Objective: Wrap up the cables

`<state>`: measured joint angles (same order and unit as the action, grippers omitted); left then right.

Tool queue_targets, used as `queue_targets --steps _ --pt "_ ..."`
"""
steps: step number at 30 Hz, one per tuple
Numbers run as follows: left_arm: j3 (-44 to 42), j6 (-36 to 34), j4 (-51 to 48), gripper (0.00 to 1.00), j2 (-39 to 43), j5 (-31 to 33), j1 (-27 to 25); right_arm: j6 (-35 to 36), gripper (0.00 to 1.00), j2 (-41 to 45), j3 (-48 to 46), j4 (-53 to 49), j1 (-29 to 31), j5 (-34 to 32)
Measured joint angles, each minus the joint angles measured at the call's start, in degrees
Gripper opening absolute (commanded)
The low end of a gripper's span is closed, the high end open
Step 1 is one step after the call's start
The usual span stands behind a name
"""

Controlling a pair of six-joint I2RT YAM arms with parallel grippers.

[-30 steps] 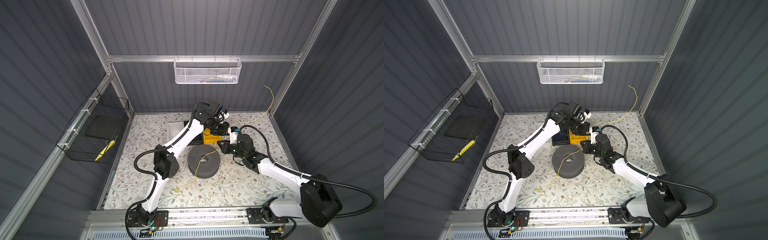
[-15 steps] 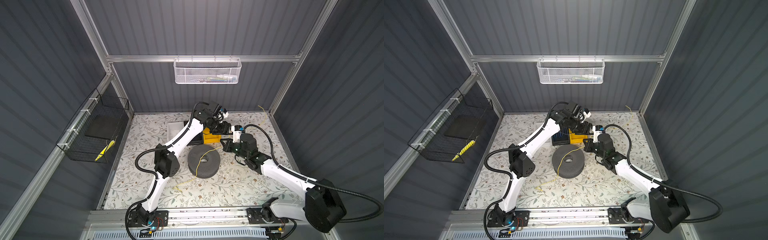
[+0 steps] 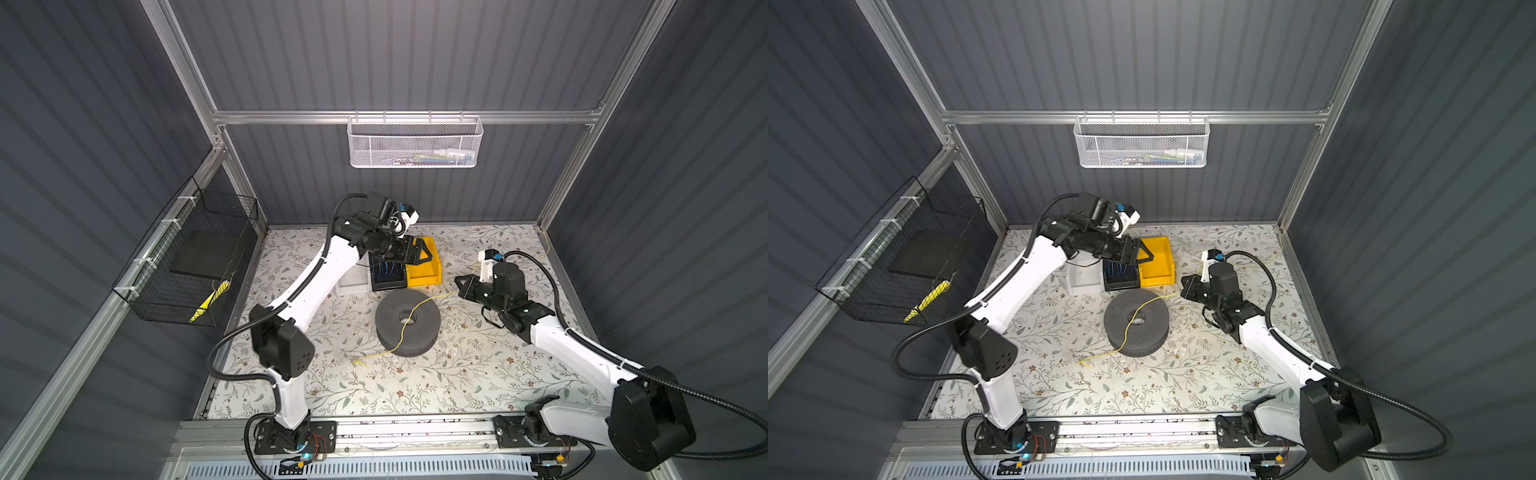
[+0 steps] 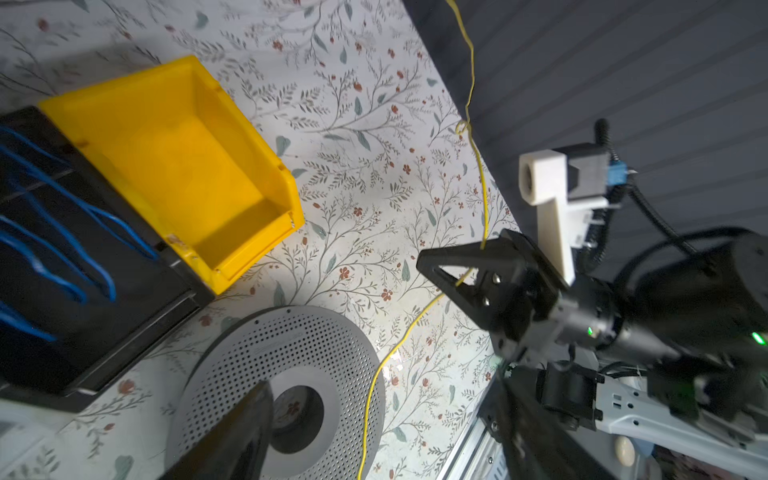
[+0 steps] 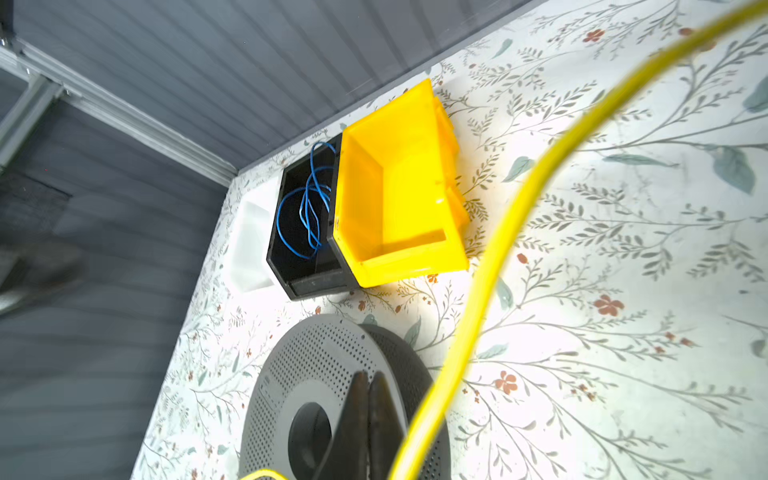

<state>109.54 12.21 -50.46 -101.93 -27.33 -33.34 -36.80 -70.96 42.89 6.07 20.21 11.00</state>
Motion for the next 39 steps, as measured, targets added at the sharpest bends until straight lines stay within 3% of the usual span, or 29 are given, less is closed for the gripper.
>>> queue_targets --steps 4,15,21,26,39 --pt "-11.43 -1.75 0.98 0.83 10.16 0.33 -1.2 -0.76 0.0 -0.09 1.49 -0.76 -3.21 2.89" --pt "-31.89 -2.71 3.21 0.82 19.82 2.47 -1.88 -5.05 0.0 -1.81 5.03 -2.62 -10.19 14.01" --pt "-34.05 -4.22 2.91 0.84 26.21 3.26 -1.88 -7.26 0.0 -4.57 6.49 -2.1 -13.57 20.96" --pt "-37.09 -4.22 5.22 0.85 26.03 1.36 -1.88 -9.94 0.0 -7.56 6.25 -0.26 -14.32 24.81" --pt "-40.39 -2.03 13.07 0.83 22.86 -10.1 -2.51 -11.32 0.0 -8.07 6.03 0.35 -14.27 27.19"
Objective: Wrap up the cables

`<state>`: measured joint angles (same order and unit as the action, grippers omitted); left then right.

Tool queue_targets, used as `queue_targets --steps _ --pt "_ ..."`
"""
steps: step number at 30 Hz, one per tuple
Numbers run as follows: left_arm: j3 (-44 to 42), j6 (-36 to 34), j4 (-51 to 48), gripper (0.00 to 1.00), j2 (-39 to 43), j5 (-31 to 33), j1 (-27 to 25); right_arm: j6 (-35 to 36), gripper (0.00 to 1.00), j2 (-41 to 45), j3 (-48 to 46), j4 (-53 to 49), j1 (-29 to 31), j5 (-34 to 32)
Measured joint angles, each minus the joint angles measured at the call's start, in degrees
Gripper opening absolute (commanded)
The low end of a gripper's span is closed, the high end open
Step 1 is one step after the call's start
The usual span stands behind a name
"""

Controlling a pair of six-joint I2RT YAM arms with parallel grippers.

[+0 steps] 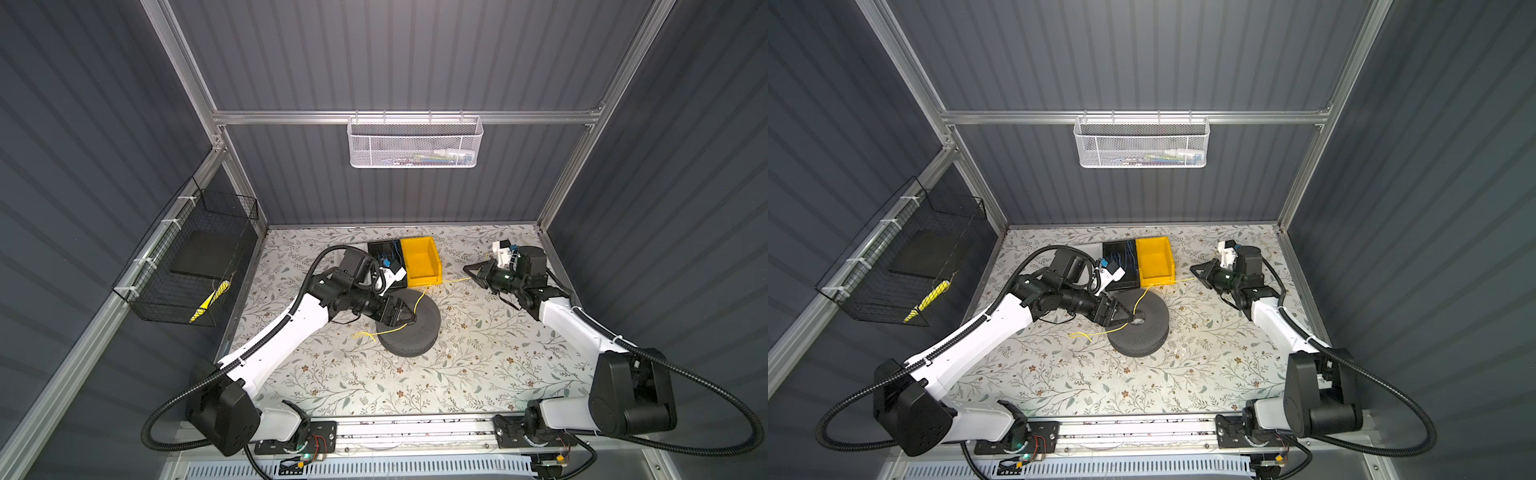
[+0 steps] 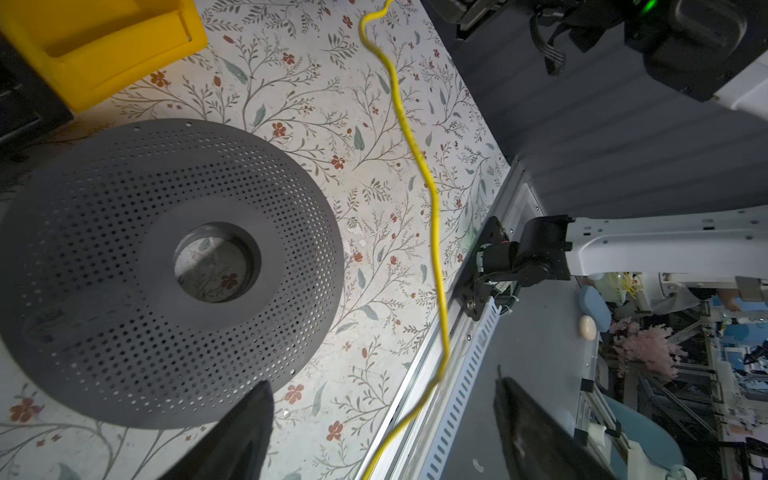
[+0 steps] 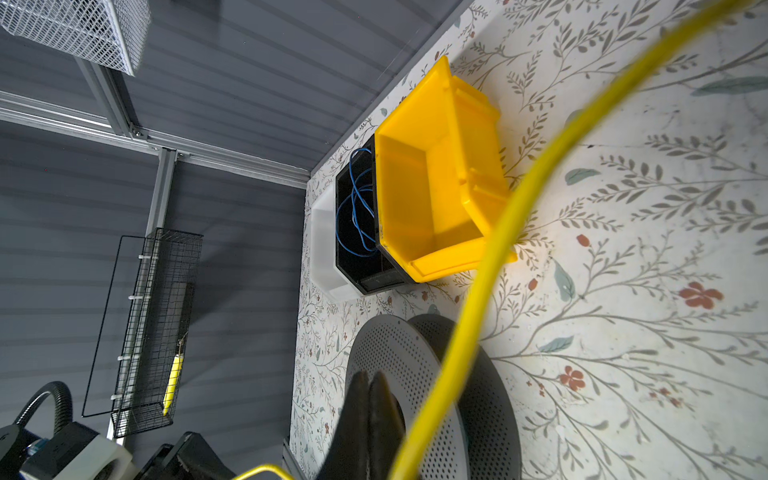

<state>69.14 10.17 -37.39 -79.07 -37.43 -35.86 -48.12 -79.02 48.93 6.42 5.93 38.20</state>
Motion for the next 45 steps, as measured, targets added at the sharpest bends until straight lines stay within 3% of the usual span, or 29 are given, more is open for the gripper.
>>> queue_targets --steps 7,11,14,16,18,23,25,26,28,29,30,36,41,45 --pt "-0.22 1.84 2.16 0.69 -1.64 -3.17 -0.79 -0.52 0.0 -0.09 -0.04 0.44 0.04 0.0" --pt "-0.2 2.36 2.78 0.54 -2.86 -3.82 -1.79 -0.94 0.0 -0.09 -0.39 1.36 0.11 0.0" --pt "-0.2 2.58 2.75 0.33 -3.78 -3.96 -2.47 -1.03 0.0 -0.09 -0.76 1.73 0.11 0.02" --pt "-0.2 2.93 2.73 0.27 -3.87 -3.93 -2.67 -1.01 0.0 -0.09 -0.94 1.95 0.11 0.02" --pt "-0.13 3.08 2.75 0.13 -3.87 -3.78 -2.75 -1.11 0.0 -0.09 -0.94 2.14 0.11 0.0" --pt "-0.09 3.5 2.73 0.0 -3.82 -2.71 -2.73 -1.46 0.02 -0.09 -0.96 2.97 0.11 0.04" --pt "-0.09 3.54 2.69 0.0 -3.82 -2.27 -2.73 -1.57 0.07 -0.09 -0.96 3.17 0.11 0.11" --pt "-0.09 3.54 2.62 0.0 -3.82 -1.95 -2.73 -1.6 0.15 -0.09 -0.96 3.28 0.11 0.24" --pt "0.02 3.54 2.19 0.0 -3.82 -1.36 -2.73 -1.66 0.5 0.02 -1.03 3.34 0.11 0.52" --pt "0.17 3.54 1.86 0.0 -3.82 -1.03 -2.73 -1.44 0.62 0.33 -1.07 3.1 0.09 0.61" --pt "0.35 3.52 1.6 0.0 -3.82 -0.79 -2.73 -0.98 0.67 0.87 -1.11 2.51 0.04 0.61" --pt "2.58 3.52 0.11 0.0 -3.85 0.72 -2.73 6.84 0.82 11.1 0.24 -9.66 -0.61 -3.43" --pt "6.1 3.48 -0.09 0.0 -5.31 0.83 -2.73 9.6 0.82 22.6 0.79 -16.02 -0.52 -6.43" --pt "8.0 3.34 -0.07 0.0 -7.82 0.48 -2.73 6.97 0.8 26.29 -1.14 -14.73 2.84 -5.16"
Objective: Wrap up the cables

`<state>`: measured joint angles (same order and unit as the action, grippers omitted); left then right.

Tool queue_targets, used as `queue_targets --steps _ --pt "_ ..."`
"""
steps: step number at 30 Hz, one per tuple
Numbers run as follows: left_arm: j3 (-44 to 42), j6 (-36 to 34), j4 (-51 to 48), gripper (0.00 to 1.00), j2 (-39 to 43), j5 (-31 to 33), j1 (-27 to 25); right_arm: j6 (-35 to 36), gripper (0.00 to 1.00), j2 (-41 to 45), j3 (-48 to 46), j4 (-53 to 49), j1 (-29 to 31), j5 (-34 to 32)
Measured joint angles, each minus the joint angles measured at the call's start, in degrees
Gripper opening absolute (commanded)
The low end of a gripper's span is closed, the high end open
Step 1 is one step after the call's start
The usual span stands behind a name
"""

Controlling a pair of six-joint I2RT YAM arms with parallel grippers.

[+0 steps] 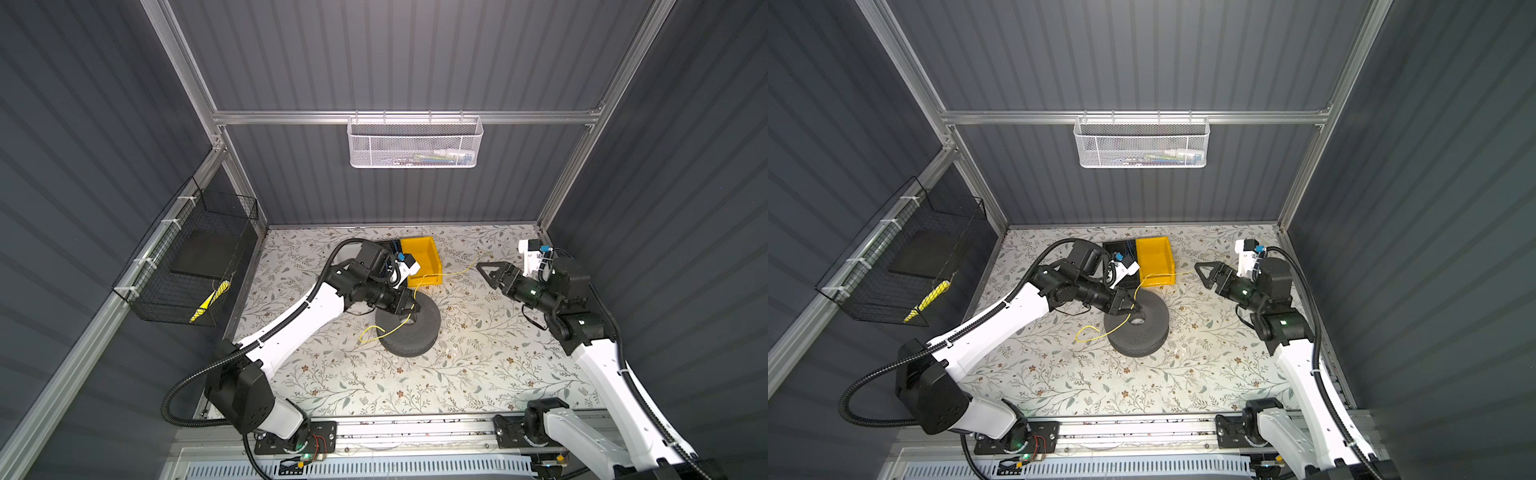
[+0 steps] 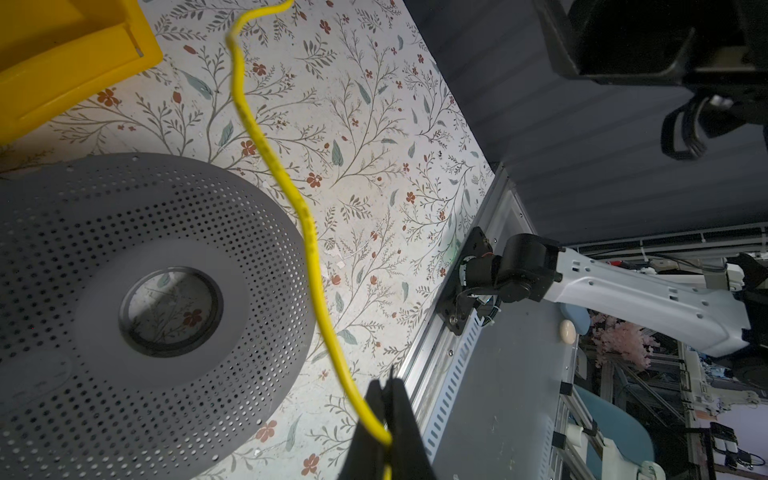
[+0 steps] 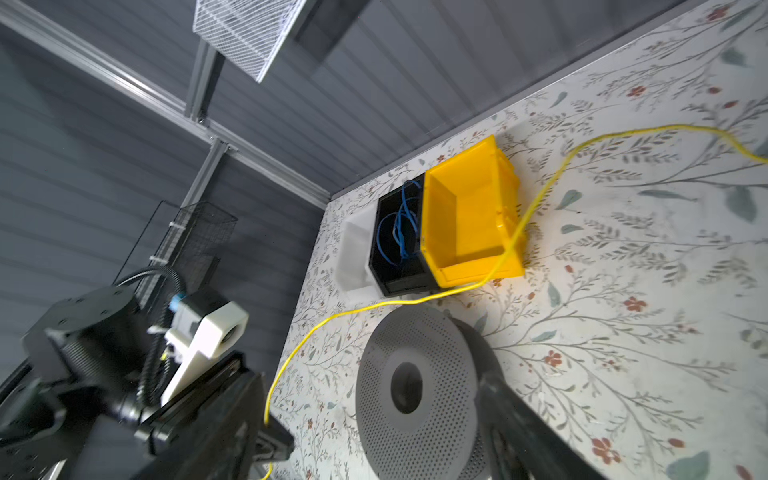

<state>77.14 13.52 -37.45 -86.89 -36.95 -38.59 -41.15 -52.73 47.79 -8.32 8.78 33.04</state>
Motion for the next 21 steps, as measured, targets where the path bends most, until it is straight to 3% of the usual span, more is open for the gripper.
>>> queue_targets --steps 8,12,21 --pt "0.44 -0.44 -0.92 0.0 -1.75 -0.17 0.0 -5.07 0.76 -9.05 -0.81 6.03 15.19 3.06" --pt "0.48 -0.44 -1.09 0.0 -1.75 -0.17 0.0 -7.58 0.77 -13.11 -0.81 10.86 18.29 4.07" --pt "0.48 -0.7 -1.07 0.0 -1.75 -0.59 0.0 -11.26 0.56 -20.7 -0.28 19.08 22.27 5.09"
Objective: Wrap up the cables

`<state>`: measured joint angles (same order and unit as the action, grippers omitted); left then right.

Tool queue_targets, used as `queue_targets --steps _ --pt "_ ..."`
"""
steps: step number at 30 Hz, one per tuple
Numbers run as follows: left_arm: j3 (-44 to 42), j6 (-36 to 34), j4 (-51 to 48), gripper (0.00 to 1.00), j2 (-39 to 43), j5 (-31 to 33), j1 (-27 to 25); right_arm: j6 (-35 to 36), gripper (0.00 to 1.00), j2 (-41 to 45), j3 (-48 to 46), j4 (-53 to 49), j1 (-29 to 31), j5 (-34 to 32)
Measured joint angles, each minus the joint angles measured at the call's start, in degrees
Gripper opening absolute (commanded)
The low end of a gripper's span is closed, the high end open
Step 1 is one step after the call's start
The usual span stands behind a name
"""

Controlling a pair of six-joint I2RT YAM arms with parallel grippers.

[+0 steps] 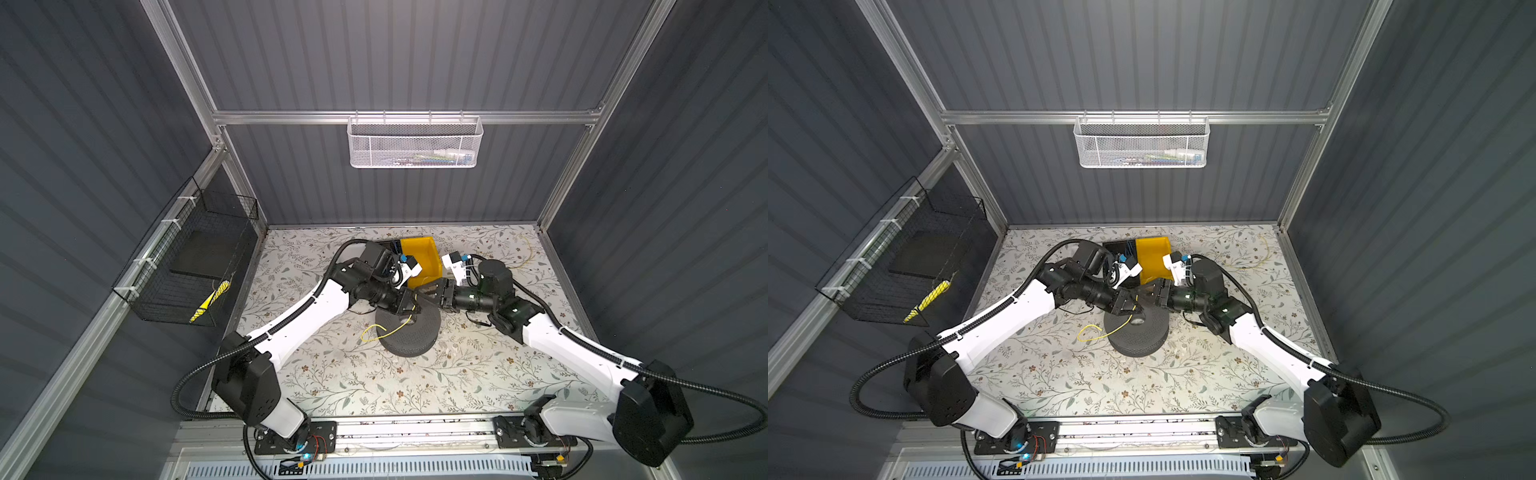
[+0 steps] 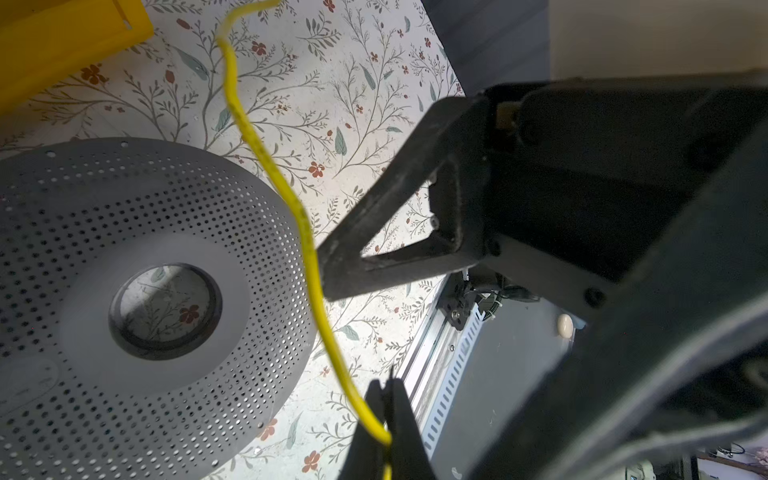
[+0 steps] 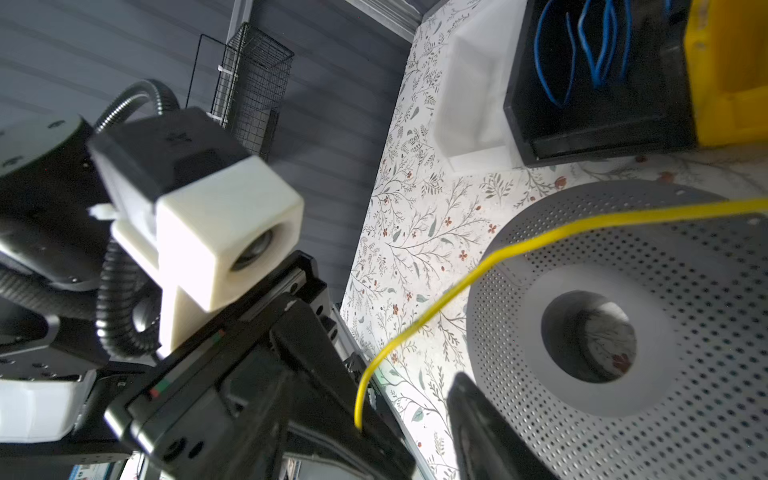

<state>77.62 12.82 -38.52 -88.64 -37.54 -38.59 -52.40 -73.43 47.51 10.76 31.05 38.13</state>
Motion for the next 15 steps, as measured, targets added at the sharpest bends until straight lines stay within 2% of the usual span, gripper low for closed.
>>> queue_targets --steps 6,10,15 --pt "0.0 -0.13 0.26 0.0 0.0 0.0 0.0 -1.86 0.5 -3.19 0.31 4.33 0.26 0.2" --pt "0.0 -0.13 0.44 0.0 0.0 -0.22 0.0 -4.24 0.38 -5.6 0.31 8.44 0.61 0.33" --pt "-0.44 -0.13 0.92 0.0 0.11 -0.61 0.0 -6.95 0.18 -7.58 0.28 12.55 0.68 0.48"
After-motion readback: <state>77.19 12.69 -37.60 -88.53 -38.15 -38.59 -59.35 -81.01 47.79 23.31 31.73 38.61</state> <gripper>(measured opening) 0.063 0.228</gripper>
